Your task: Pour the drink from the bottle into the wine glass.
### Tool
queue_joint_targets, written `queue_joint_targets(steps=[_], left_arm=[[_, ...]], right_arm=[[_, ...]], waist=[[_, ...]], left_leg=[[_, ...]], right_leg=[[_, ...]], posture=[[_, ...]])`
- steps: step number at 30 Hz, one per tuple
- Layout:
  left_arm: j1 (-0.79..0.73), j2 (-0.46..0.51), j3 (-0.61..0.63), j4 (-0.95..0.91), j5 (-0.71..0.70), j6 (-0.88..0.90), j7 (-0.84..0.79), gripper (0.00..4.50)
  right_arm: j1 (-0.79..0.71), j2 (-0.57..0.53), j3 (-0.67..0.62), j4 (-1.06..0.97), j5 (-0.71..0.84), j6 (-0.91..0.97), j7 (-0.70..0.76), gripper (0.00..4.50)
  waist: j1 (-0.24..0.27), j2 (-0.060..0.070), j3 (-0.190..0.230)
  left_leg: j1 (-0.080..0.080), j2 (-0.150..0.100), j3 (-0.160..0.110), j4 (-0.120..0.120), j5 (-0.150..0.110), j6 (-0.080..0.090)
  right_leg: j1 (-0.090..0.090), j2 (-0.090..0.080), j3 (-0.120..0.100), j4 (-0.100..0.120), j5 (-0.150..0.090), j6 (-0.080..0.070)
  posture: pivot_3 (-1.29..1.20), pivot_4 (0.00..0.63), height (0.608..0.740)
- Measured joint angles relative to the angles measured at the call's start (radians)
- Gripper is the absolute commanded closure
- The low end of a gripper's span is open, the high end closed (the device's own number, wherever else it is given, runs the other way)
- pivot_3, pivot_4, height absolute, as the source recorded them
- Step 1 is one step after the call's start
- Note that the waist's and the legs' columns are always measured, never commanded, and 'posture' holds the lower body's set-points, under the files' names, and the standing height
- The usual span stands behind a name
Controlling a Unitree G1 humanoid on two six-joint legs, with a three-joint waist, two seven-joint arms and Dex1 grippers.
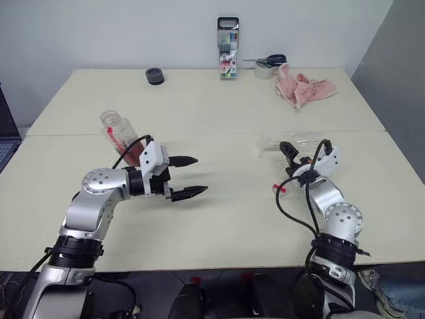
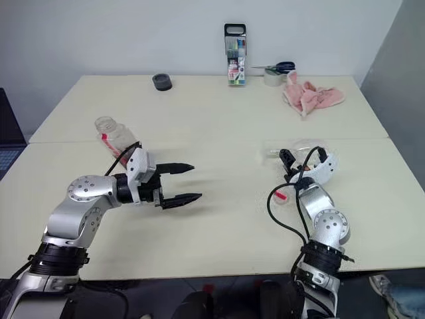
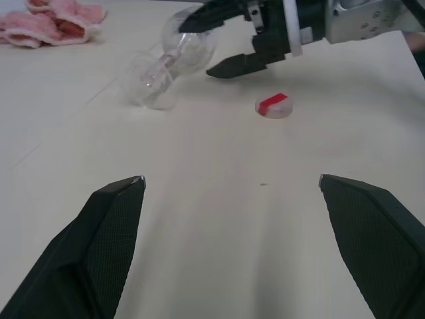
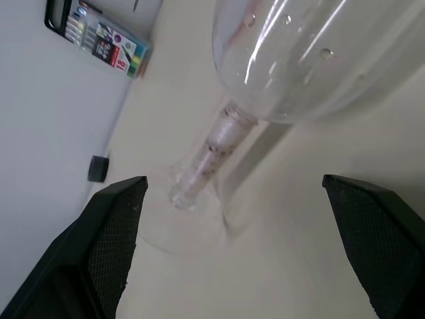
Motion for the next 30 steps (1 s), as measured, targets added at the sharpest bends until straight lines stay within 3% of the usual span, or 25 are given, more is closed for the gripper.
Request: queue_joint_targets(steps=[18,30], left_arm=[[-0.030,0.001,-0.004,0.054,0.039,-0.002,-0.054,0.03],[-0.033,0.002,-0.004,0.049,0.040,0.011,-0.052,0.00]], right_arm=[[-0.176,-0.010,0.038,0.418,0.027,-0.350,0.101,0.00],[-0.227,-0.012,0.017,0.541,0.039,-0.393,0.156,4.01]], waist=[[-0.013,0.000,0.000],[-0.015,0.000,-0.001]], left_leg=[[0.001,0.000,0.000,0.000,0.000,0.000],[0.001,0.000,0.000,0.000,0.000,0.000]], right_leg=[[0.000,0.000,0.000,0.000,0.000,0.000],[0.001,0.000,0.000,0.001,0.000,0.000]], posture=[[0.00,0.150,0.740],[0.00,0.150,0.740]])
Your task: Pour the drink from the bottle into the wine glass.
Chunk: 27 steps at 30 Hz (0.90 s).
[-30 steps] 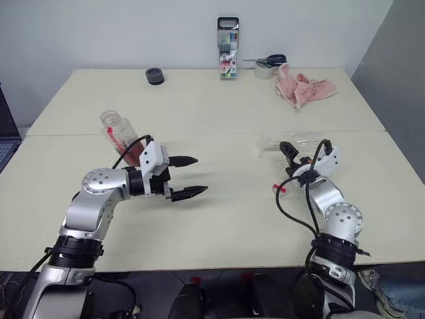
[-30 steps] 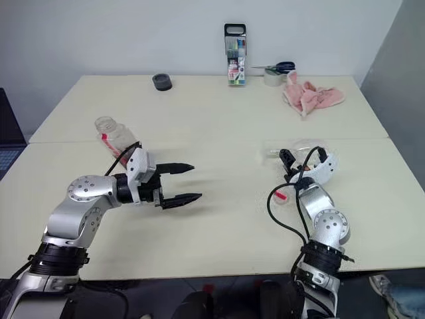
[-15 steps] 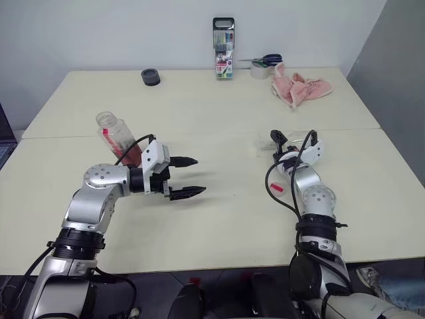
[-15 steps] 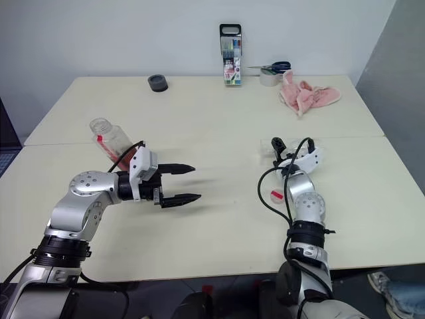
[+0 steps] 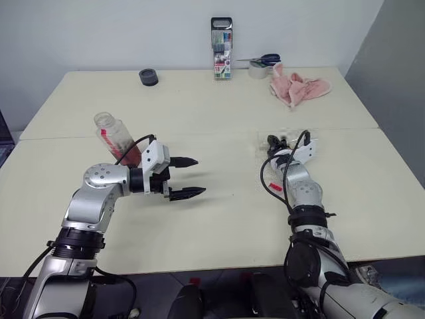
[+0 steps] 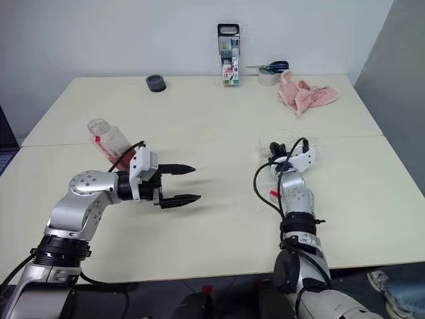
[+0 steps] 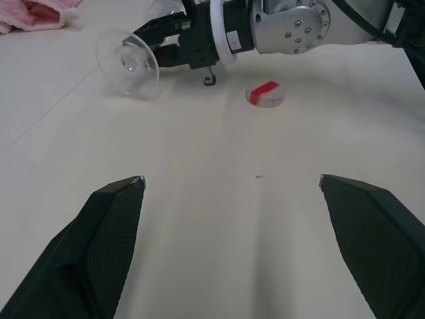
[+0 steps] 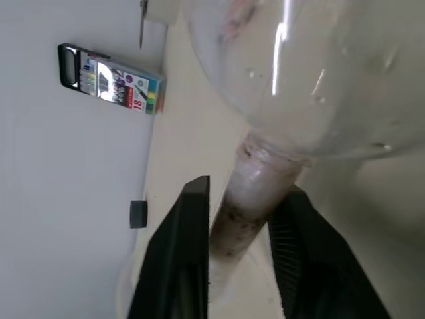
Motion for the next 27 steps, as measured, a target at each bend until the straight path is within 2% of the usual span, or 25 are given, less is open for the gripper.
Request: queue_joint_targets(steps=[1,2,4,6,10,14,18,27], left_arm=[[0.000,0.000,0.000,-0.006,0.000,0.007,0.001,0.00],[0.000,0.000,0.000,-0.014,0.000,0.011,0.003,0.00],[0.001,0.000,0.000,-0.020,0.000,0.018,0.016,0.00],[0.008,0.000,0.004,-0.032,0.000,0.035,0.035,0.00],[0.054,0.000,0.008,-0.060,0.004,0.060,0.095,0.00],[0.126,0.004,0.011,-0.090,0.024,0.081,0.159,0.00],[0.197,0.006,0.039,-0.131,0.027,0.095,0.212,0.00],[0.280,0.009,0.079,-0.190,0.028,0.118,0.300,0.00]], right_arm=[[0.000,0.000,0.004,-0.007,0.002,0.007,0.008,4.28],[0.001,0.000,0.008,-0.010,0.000,0.019,0.012,4.34],[0.016,-0.001,0.045,-0.036,-0.022,0.039,0.026,4.34],[0.057,-0.013,0.140,-0.094,-0.104,0.044,0.070,4.34],[0.151,-0.108,0.460,-0.201,-0.406,-0.026,0.203,4.34],[0.230,-0.171,0.664,-0.213,-0.658,-0.195,0.291,4.34],[0.265,-0.187,0.726,-0.188,-0.779,-0.305,0.332,4.34],[0.287,-0.189,0.726,-0.146,-0.852,-0.420,0.401,4.34]], waist=[[0.000,0.000,0.000],[0.000,0.000,0.000],[0.000,0.001,0.000],[-0.001,0.001,0.001],[-0.001,0.001,0.001],[0.001,0.001,0.000],[0.003,0.001,0.000],[0.003,-0.001,-0.002]], left_leg=[[0.000,0.000,0.000,0.000,0.000,0.000],[0.000,0.000,0.000,0.000,0.000,0.000],[0.000,0.000,0.000,0.000,0.000,0.000],[-0.001,0.000,-0.001,-0.001,0.000,0.000],[-0.002,-0.001,0.000,-0.001,0.000,0.000],[-0.001,-0.001,-0.001,-0.001,0.000,0.000],[0.000,0.000,-0.001,0.000,0.000,0.000],[0.001,0.000,-0.001,-0.001,0.000,0.000]], right_leg=[[0.000,0.000,0.000,0.000,0.000,0.000],[0.000,0.000,0.000,0.000,0.000,0.000],[-0.001,0.000,0.000,0.000,0.000,0.000],[-0.001,0.000,0.000,0.000,0.000,0.000],[-0.002,-0.001,0.000,-0.001,0.000,0.000],[-0.001,-0.001,0.000,-0.001,0.000,0.000],[-0.001,-0.001,-0.001,-0.001,0.000,0.000],[0.001,-0.001,-0.001,-0.001,0.000,0.000]], posture=[[0.00,0.150,0.740],[0.00,0.150,0.740],[0.00,0.150,0.740],[0.00,0.150,0.740],[0.00,0.150,0.740],[0.00,0.150,0.740],[0.00,0.150,0.740],[0.00,0.150,0.740]])
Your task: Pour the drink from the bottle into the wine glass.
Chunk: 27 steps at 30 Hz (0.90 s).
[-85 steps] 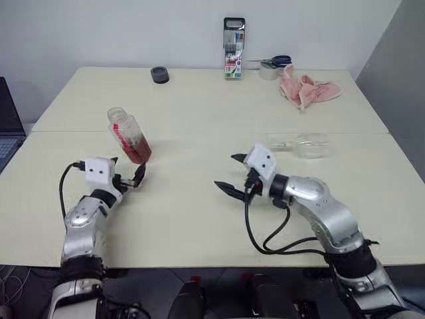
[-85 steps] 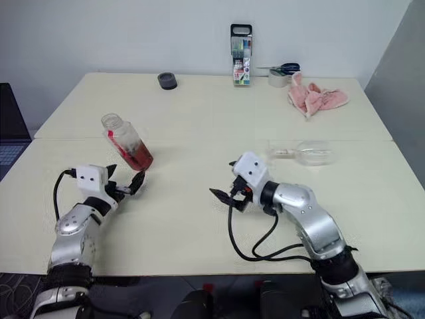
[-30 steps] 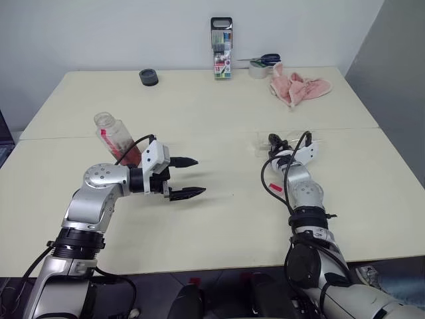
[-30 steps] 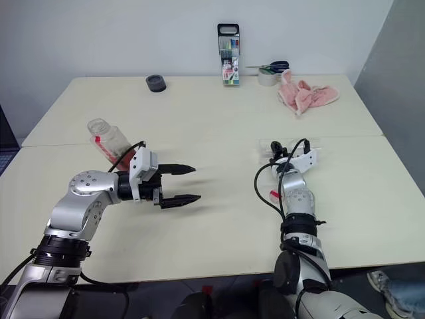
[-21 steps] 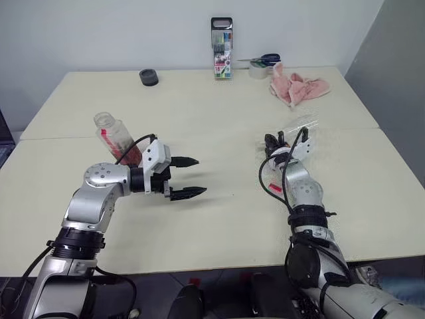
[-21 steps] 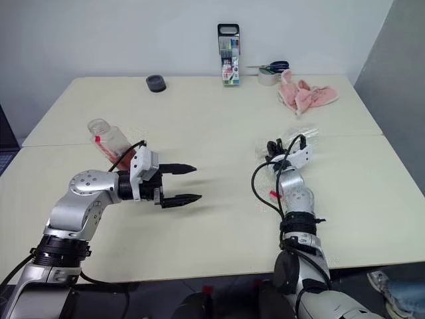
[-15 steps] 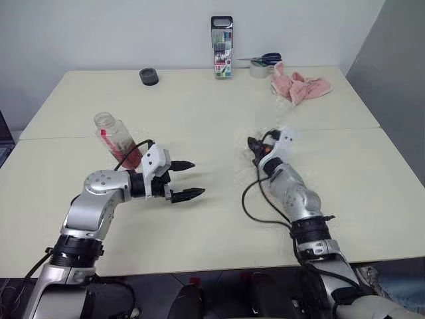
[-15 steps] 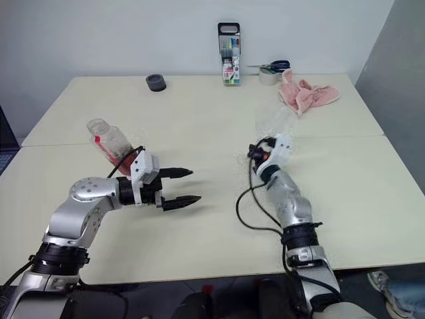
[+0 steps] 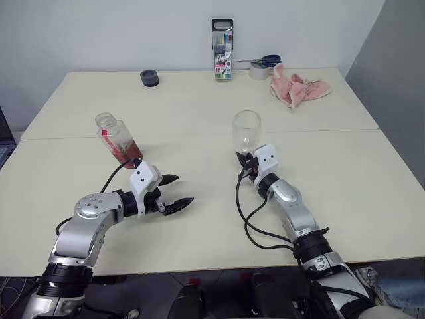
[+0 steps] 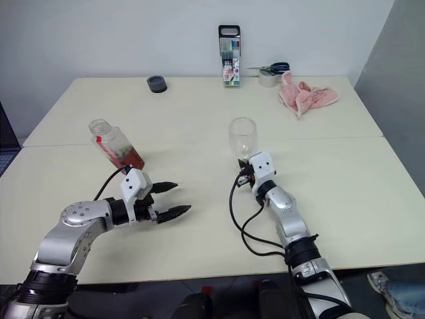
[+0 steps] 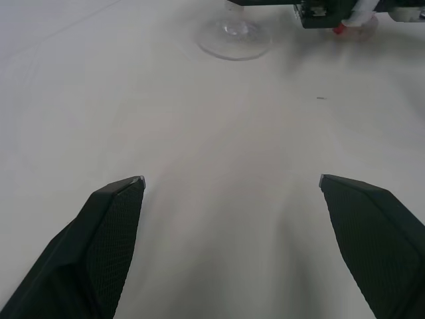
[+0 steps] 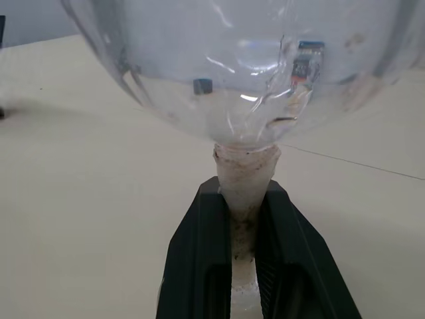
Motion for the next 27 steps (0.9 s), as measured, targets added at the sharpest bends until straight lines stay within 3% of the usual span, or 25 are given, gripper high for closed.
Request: queue_joint_targets(steps=[7,16,27], left_arm=[[0.048,-0.019,0.085,-0.086,-0.037,0.063,0.106,0.00],[0.083,-0.019,0.185,-0.152,-0.085,0.139,0.197,0.00],[0.032,0.030,0.207,-0.212,-0.128,0.180,0.199,0.00]], right_arm=[[-0.039,0.034,0.012,0.061,-0.005,-0.039,0.098,4.34],[-0.283,0.126,0.030,0.392,-0.061,-0.176,0.145,4.34],[-0.327,0.144,0.011,0.559,-0.082,-0.275,0.165,4.34]], waist=[[-0.002,0.000,0.000],[0.005,0.000,0.001],[0.005,0.000,0.001]], left_leg=[[0.000,0.001,0.000,0.000,0.000,0.000],[-0.001,-0.001,-0.001,0.000,0.000,0.000],[-0.001,-0.001,0.000,0.001,0.000,-0.001]], right_leg=[[0.000,0.000,0.000,0.000,0.000,0.000],[-0.001,-0.001,-0.001,0.000,0.000,0.000],[0.000,0.000,0.000,0.000,0.000,0.000]], posture=[[0.00,0.150,0.740],[0.00,0.150,0.740],[0.00,0.150,0.740]])
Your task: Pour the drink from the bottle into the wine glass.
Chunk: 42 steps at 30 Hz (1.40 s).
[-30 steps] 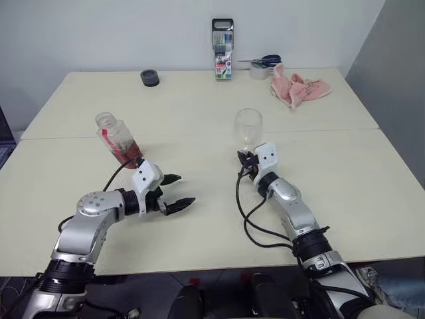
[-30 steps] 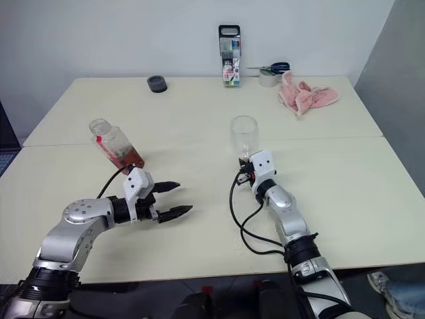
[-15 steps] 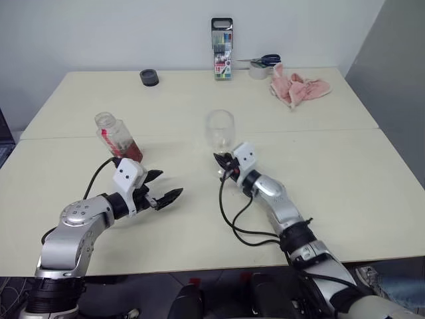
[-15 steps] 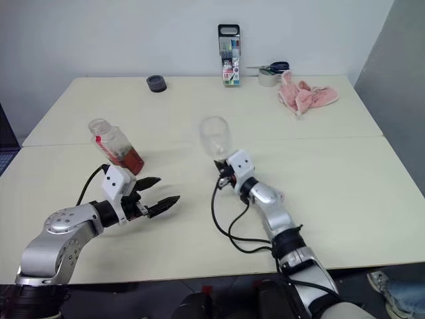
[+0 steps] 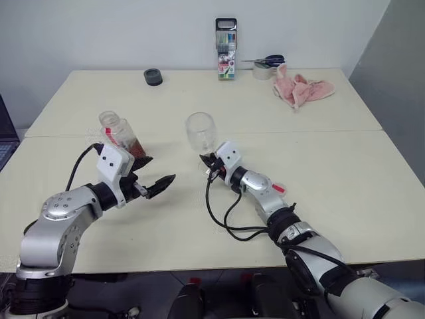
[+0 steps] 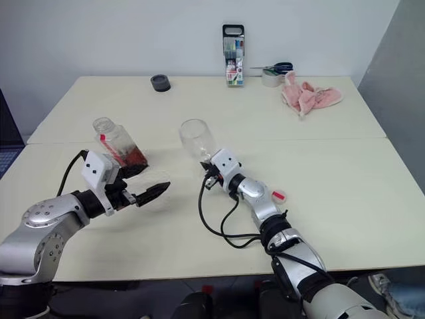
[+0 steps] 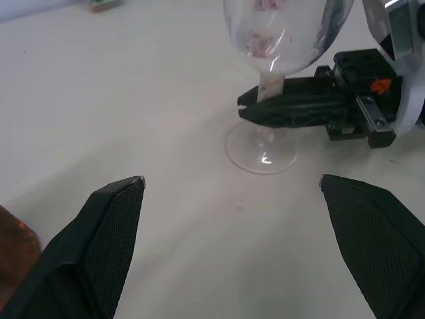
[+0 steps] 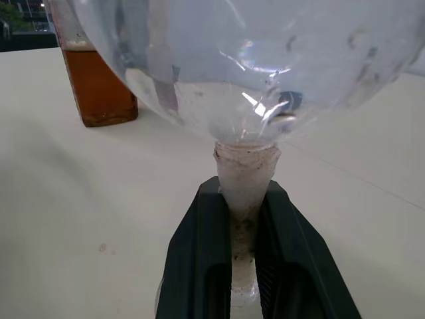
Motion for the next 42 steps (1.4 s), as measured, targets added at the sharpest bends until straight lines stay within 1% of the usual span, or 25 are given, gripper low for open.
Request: queue_joint_targets(steps=[6,8,9,11,17,19,28,35,39,42], left_arm=[[-0.037,0.007,0.007,0.002,-0.015,-0.014,-0.016,0.00],[-0.043,0.007,0.008,0.004,-0.015,-0.038,-0.027,0.00],[-0.044,0.007,0.008,0.005,-0.015,-0.050,-0.031,0.00],[-0.045,0.007,0.008,0.017,-0.014,-0.075,-0.044,0.00],[-0.073,-0.005,0.007,0.055,-0.013,-0.160,-0.066,0.00],[-0.087,-0.011,0.007,0.065,-0.013,-0.181,-0.066,0.00],[-0.089,-0.044,0.007,0.084,-0.021,-0.232,-0.066,0.00],[-0.083,-0.087,0.005,0.084,-0.026,-0.260,-0.065,0.00],[-0.076,-0.116,-0.006,0.082,-0.026,-0.262,-0.060,0.00],[-0.055,-0.123,-0.014,0.075,-0.026,-0.252,-0.055,0.00]], right_arm=[[-0.003,0.005,-0.009,0.011,0.001,-0.006,0.009,4.34],[-0.004,0.007,-0.019,0.014,0.002,-0.006,0.011,3.60],[-0.004,0.007,-0.020,0.016,0.002,-0.006,0.012,3.38],[-0.004,0.005,-0.024,0.021,0.001,-0.005,0.013,2.73],[-0.004,0.008,-0.032,0.021,0.002,-0.005,0.020,0.55],[-0.003,0.011,-0.034,0.021,0.002,-0.005,0.021,0.08],[0.008,0.013,-0.038,0.006,0.005,0.003,0.050,0.08],[0.048,-0.002,-0.036,-0.073,0.012,0.024,0.089,0.08],[0.104,-0.031,-0.035,-0.166,0.013,0.069,0.109,0.08],[0.189,-0.085,-0.009,-0.319,0.011,0.132,0.139,0.08]], waist=[[-0.001,0.000,0.000],[-0.001,0.000,0.000],[-0.001,0.000,0.000],[-0.001,0.000,0.000],[-0.001,0.000,0.000],[-0.002,0.000,0.000],[-0.002,0.000,0.000],[-0.002,0.000,0.000],[-0.001,0.000,0.000],[-0.001,0.000,0.000]], left_leg=[[0.000,0.000,0.000,0.000,0.000,0.000],[0.000,0.000,0.000,0.000,0.000,0.000],[0.000,0.000,0.000,0.000,0.000,0.000],[0.000,0.000,0.000,0.000,0.000,0.000],[0.000,0.000,0.000,0.000,0.000,0.000],[0.000,0.000,0.000,0.000,0.000,0.000],[0.000,0.000,0.000,0.000,0.000,0.000],[0.000,0.000,0.000,0.000,0.000,0.000],[0.000,0.000,0.000,0.000,0.000,0.000],[0.000,0.000,0.000,0.000,0.000,0.000]], right_leg=[[0.000,0.000,0.000,0.000,0.000,0.000],[0.000,0.000,0.000,0.000,0.000,0.000],[0.000,0.000,0.000,0.000,0.000,0.000],[0.000,0.000,0.000,0.000,0.000,0.000],[0.000,0.000,0.000,0.000,0.000,0.000],[0.000,0.000,0.000,0.000,0.000,0.000],[0.000,0.000,0.000,0.000,0.000,0.000],[0.000,0.000,0.000,0.000,0.000,0.000],[0.000,0.000,0.000,0.000,0.000,0.000],[0.000,0.000,0.000,0.000,0.000,0.000]], posture=[[0.00,0.150,0.740],[0.00,0.150,0.740],[0.00,0.150,0.740],[0.00,0.150,0.740],[0.00,0.150,0.740],[0.00,0.150,0.740],[0.00,0.150,0.740],[0.00,0.150,0.740],[0.00,0.150,0.740],[0.00,0.150,0.740]])
